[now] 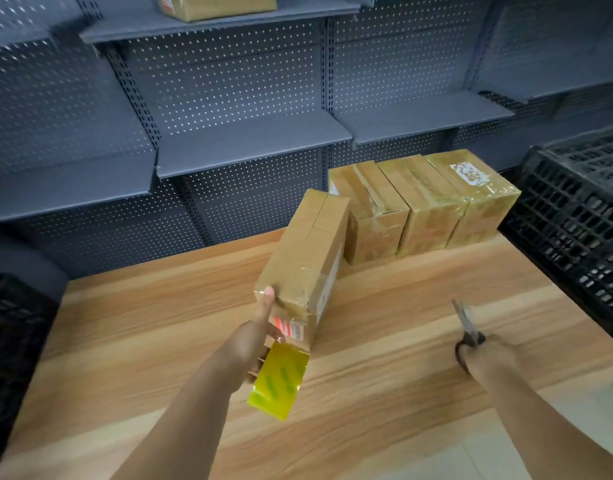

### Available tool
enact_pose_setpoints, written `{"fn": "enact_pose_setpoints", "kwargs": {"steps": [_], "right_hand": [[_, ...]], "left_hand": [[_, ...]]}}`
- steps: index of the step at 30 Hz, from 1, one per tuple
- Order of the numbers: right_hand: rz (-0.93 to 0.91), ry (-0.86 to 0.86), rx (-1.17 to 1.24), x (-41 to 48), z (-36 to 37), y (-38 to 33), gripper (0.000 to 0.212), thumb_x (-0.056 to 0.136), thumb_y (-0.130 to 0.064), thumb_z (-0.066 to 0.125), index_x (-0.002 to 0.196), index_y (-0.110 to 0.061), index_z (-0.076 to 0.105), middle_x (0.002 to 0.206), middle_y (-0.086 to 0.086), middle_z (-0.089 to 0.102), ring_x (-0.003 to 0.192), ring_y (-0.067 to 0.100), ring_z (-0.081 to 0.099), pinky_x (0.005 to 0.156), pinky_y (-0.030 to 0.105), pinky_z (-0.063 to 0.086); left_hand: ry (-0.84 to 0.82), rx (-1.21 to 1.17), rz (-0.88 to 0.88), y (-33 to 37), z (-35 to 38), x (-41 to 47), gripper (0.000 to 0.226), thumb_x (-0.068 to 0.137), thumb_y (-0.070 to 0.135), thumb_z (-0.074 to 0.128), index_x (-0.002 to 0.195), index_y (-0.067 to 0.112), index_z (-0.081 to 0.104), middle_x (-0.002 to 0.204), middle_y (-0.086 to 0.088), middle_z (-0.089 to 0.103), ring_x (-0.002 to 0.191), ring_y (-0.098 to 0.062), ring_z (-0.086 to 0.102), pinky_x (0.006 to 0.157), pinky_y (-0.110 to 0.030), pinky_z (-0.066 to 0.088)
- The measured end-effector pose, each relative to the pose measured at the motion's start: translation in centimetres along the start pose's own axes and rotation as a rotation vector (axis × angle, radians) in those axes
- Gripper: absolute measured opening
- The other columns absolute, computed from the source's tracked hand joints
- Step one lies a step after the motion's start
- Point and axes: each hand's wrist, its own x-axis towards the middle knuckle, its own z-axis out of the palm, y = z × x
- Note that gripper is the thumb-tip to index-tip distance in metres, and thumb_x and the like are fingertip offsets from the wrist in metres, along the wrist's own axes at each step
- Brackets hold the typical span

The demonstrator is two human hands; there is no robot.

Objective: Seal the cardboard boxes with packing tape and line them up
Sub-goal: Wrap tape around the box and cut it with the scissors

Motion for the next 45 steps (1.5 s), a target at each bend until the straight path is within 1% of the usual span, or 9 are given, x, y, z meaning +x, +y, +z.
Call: {"fn": "enact_pose_setpoints", "kwargs": {"steps": [4,11,17,25,31,34,37,41,45], "right_hand": [[-0.165,-0.048,-0.094,-2.3,0.6,-3.7,0.042,0.097,-0.044,0.051,0.122,-0.012,0.06,0.118,0.008,0.063,0.087,0.025,0.065,0.071,0.03,0.051],[-0.584,-0.644,0.484,-14.8,4.6,-12.4,0.028,0.085,-0.036,0.073,0.111,-0.035,0.064,0.11,-0.014,0.064,0.09,-0.002,0.06,0.071,0.006,0.042],[-0.561,-0.396,0.659,-14.0,5.2,-12.1,0.034,0.077,-0.013,0.08,0.059,-0.041,0.071,0.076,-0.01,0.07,0.072,0.003,0.062,0.07,0.022,0.048],[-0.94,0.301,0.261,-11.5,3.1,-6.6,0.014,0.086,-0.028,0.062,0.081,-0.021,0.072,0.086,-0.016,0.057,0.066,0.004,0.056,0.058,0.019,0.045],[-0.805,0.115,0.22,-8.0,1.3,-0.9,0.042,0.094,-0.041,0.046,0.13,-0.027,0.062,0.123,-0.021,0.061,0.108,-0.004,0.06,0.087,0.015,0.049],[-0.606,0.015,0.318,-6.2,0.1,1.6,0.043,0.095,-0.021,0.056,0.131,-0.042,0.05,0.105,-0.031,0.059,0.113,-0.02,0.042,0.084,0.015,0.039],[-0.309,-0.097,0.403,-3.2,-1.2,4.7,0.053,0.095,-0.021,0.061,0.143,-0.034,0.042,0.105,-0.026,0.05,0.114,0.004,0.048,0.085,0.011,0.037],[-0.29,-0.187,0.276,0.1,-2.8,7.4,0.046,0.096,-0.025,0.059,0.142,-0.024,0.049,0.14,-0.008,0.049,0.129,0.016,0.048,0.102,0.023,0.038],[-0.249,-0.228,0.291,1.8,-2.2,8.0,0.031,0.094,-0.02,0.063,0.125,-0.015,0.064,0.134,0.002,0.057,0.117,0.018,0.058,0.094,0.019,0.044]], "left_hand": [[-0.051,-0.053,0.03,-0.3,-0.1,0.2,0.098,0.058,0.095,0.017,0.092,0.015,0.062,0.093,-0.018,0.064,0.076,-0.028,0.058,0.069,-0.034,0.043],[-0.22,-0.072,0.072,-2.3,0.8,-0.2,0.086,0.068,0.09,0.027,0.095,0.016,0.059,0.084,-0.01,0.071,0.076,-0.026,0.062,0.076,-0.035,0.047],[-0.328,0.03,0.201,-2.2,2.8,-0.7,0.043,0.063,0.034,0.073,0.103,0.027,0.061,0.095,-0.007,0.071,0.082,-0.02,0.061,0.077,-0.036,0.044],[-0.28,-0.013,0.355,-0.2,10.0,0.6,0.046,0.084,-0.006,0.065,0.119,0.021,0.056,0.095,-0.016,0.073,0.078,-0.014,0.064,0.075,-0.027,0.049],[-0.113,0.293,0.58,2.8,16.6,1.6,0.034,0.078,0.003,0.062,0.095,0.033,0.062,0.063,0.01,0.059,0.059,0.001,0.051,0.062,-0.023,0.043],[-0.037,0.683,0.676,4.7,20.3,2.1,0.038,0.085,0.011,0.053,0.115,0.034,0.059,0.093,0.004,0.063,0.087,-0.01,0.059,0.067,-0.018,0.044],[0.002,0.944,0.632,6.5,23.5,3.9,0.046,0.089,0.007,0.047,0.13,0.027,0.05,0.123,-0.008,0.059,0.109,-0.028,0.058,0.081,-0.033,0.049],[-0.019,1.263,0.579,7.5,25.7,6.1,0.062,0.093,-0.001,0.038,0.146,0.03,0.036,0.138,-0.012,0.047,0.119,-0.032,0.053,0.088,-0.036,0.048],[-0.074,1.368,0.546,6.4,27.0,7.6,0.072,0.1,0.014,0.044,0.153,0.044,0.005,0.15,-0.006,0.036,0.129,-0.032,0.046,0.098,-0.039,0.045]]}}
